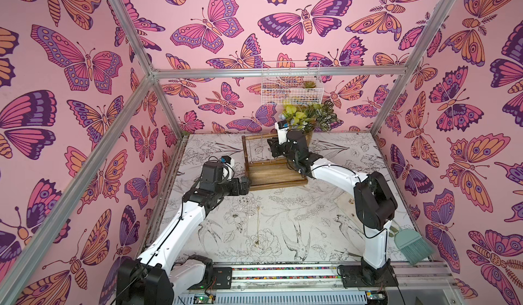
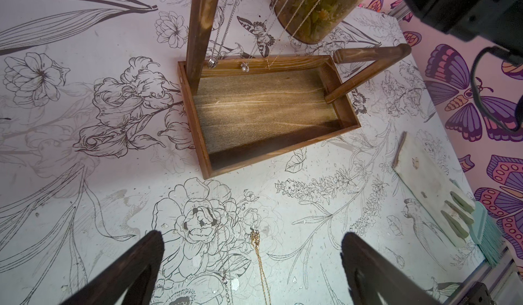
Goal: Take the necklace off the jewelry display stand
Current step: Take off the necklace from the stand.
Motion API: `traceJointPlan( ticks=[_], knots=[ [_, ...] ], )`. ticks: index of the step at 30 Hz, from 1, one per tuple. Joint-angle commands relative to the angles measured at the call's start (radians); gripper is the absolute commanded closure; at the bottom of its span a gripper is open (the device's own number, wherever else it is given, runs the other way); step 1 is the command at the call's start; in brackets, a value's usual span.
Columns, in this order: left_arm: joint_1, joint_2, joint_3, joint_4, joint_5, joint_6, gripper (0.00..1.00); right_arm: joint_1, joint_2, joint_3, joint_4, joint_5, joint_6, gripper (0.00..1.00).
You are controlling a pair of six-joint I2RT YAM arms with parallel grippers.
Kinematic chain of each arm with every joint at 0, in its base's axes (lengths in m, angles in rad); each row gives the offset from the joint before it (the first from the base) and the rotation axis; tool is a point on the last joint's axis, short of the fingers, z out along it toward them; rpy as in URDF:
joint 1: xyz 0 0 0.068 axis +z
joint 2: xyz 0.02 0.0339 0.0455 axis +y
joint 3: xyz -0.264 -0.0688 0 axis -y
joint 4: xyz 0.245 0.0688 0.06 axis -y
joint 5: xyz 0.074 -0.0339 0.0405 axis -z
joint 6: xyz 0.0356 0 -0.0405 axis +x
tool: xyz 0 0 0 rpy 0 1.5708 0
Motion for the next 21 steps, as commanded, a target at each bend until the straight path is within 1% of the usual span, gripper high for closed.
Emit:
traceJointPlan(
  ticks=[1, 14, 21],
  knots=[
    [0.008, 0.004, -0.019, 0.007, 0.01, 0.021, 0.0, 0.006, 0.014, 0.032, 0.021, 0.014, 0.013, 0.77],
    [0.01, -0.008, -0.033, 0.006, 0.011, 0.013, 0.0, 0.006, -0.002, 0.016, 0.03, 0.008, 0.019, 0.93],
    [0.01, -0.013, -0.038, 0.008, 0.012, 0.009, 0.0, 0.006, -0.02, 0.0, 0.026, 0.013, 0.019, 1.0]
  ],
)
